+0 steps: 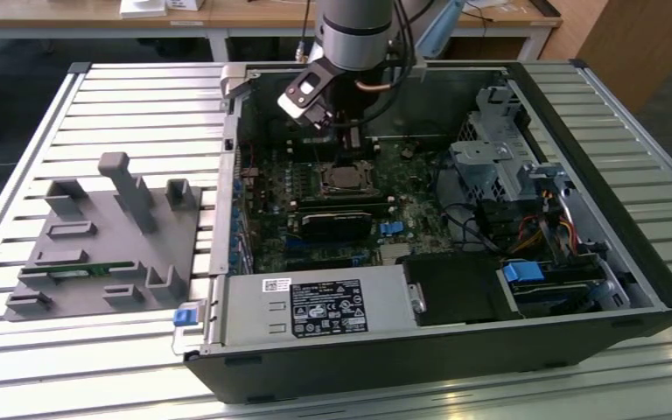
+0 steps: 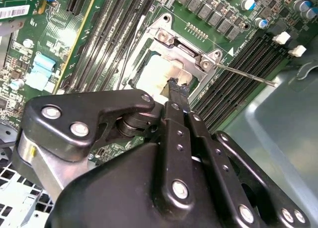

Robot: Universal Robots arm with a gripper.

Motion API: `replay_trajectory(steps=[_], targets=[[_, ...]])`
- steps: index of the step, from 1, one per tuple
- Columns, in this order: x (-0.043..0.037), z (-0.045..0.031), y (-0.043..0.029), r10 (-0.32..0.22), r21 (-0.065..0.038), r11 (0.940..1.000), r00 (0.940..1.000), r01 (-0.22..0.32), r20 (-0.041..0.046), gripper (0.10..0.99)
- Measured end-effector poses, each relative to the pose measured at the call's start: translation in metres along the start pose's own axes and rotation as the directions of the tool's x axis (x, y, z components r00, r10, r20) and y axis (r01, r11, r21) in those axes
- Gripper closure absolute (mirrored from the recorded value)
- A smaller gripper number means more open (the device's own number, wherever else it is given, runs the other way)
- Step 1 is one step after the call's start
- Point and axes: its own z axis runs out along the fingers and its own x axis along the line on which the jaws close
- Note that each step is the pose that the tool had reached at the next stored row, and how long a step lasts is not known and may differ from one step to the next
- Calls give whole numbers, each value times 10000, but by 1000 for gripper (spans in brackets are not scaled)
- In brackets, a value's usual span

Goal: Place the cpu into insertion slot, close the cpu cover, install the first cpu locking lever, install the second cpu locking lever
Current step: 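Install the first cpu locking lever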

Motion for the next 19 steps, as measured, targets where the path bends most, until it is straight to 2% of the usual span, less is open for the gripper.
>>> replay_trajectory(steps=[13,18,19], targets=[[3,-113,0,0,0,10000,10000,0,77,980],[4,-168,0,-1,1,10000,9999,1,108,980],[5,-198,0,-1,2,10000,9999,1,116,980]])
